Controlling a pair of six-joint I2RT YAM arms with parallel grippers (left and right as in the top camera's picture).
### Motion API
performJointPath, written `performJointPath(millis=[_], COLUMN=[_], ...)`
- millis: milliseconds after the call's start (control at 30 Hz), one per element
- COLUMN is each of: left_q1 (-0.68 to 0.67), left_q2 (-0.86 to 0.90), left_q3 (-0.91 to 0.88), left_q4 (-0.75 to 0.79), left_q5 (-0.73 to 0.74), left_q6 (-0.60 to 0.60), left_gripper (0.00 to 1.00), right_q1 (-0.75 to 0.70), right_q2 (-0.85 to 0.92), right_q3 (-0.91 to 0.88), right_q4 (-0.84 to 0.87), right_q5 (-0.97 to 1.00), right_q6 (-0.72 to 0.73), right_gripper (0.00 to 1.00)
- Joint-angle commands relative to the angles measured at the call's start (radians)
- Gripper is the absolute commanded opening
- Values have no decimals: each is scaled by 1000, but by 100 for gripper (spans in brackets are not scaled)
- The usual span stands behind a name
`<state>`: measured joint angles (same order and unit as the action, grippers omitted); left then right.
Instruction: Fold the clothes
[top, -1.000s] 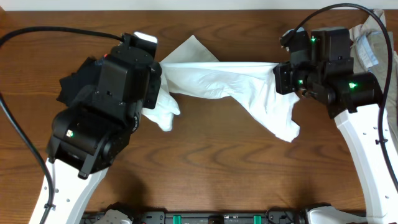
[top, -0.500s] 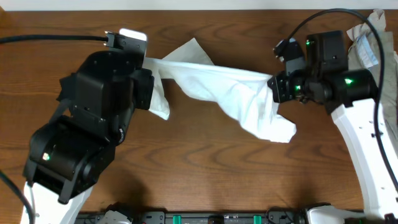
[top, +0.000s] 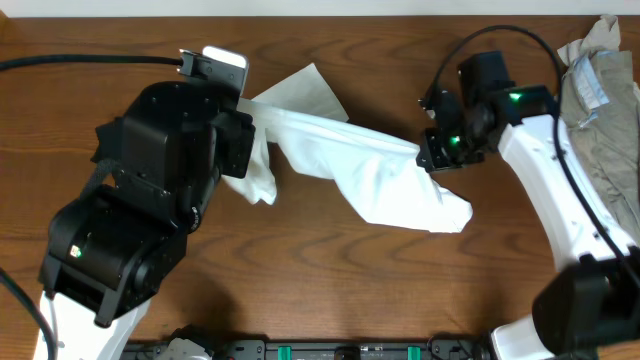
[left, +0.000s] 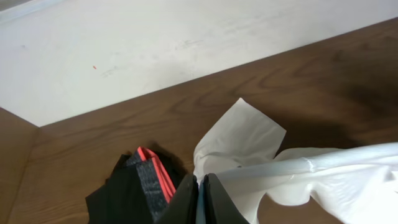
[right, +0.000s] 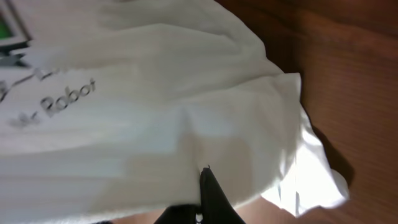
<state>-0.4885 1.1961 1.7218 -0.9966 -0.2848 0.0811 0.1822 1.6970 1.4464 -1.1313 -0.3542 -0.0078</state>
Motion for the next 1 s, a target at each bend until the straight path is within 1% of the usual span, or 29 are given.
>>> performJointPath(millis=[0, 100, 200, 267, 300, 367, 433, 600, 700, 733, 800, 900, 967], left_q1=[18, 18, 18, 18, 18, 18, 18, 18, 18, 18, 18, 18, 18], left_q2=[-25, -21, -13, -7, -5, 0, 5, 13, 13, 13, 13, 13, 13], left_q3=[45, 45, 45, 45, 45, 45, 45, 45, 45, 45, 45, 45, 45], left_q4=[18, 18, 17, 14, 13, 10, 6, 5, 3, 3, 3, 2, -2], left_q5=[-117, -117, -116, -116, -116, -116, -116, -116, -116, -116, -116, -116, -116], left_q6=[13, 13, 13, 13, 13, 12, 13, 13, 13, 13, 13, 12, 12], left_gripper=[6, 6, 6, 6, 6, 6, 6, 6, 6, 6, 6, 6, 6], right_q1=[-16, -15, -12, -11, -12, -13, -10, 35, 97, 119, 169, 229, 259], right_q2=[70, 93, 97, 97, 97, 97, 95, 95, 95, 95, 102, 129, 161], right_q3=[-3, -3, -3, -3, -3, -3, -3, -3, -19, -27, -51, -76, -88], right_q4=[43, 144, 230, 264, 270, 257, 221, 106, 104, 117, 167, 237, 284], right_q5=[148, 95, -6, -8, -8, -14, -45, -114, -99, -85, -21, 44, 60], right_q6=[19, -68, -152, -149, -135, -105, -105, -166, -169, -164, -113, -22, 48], right_gripper=[3, 4, 12, 16, 16, 16, 16, 22, 28, 31, 41, 49, 51])
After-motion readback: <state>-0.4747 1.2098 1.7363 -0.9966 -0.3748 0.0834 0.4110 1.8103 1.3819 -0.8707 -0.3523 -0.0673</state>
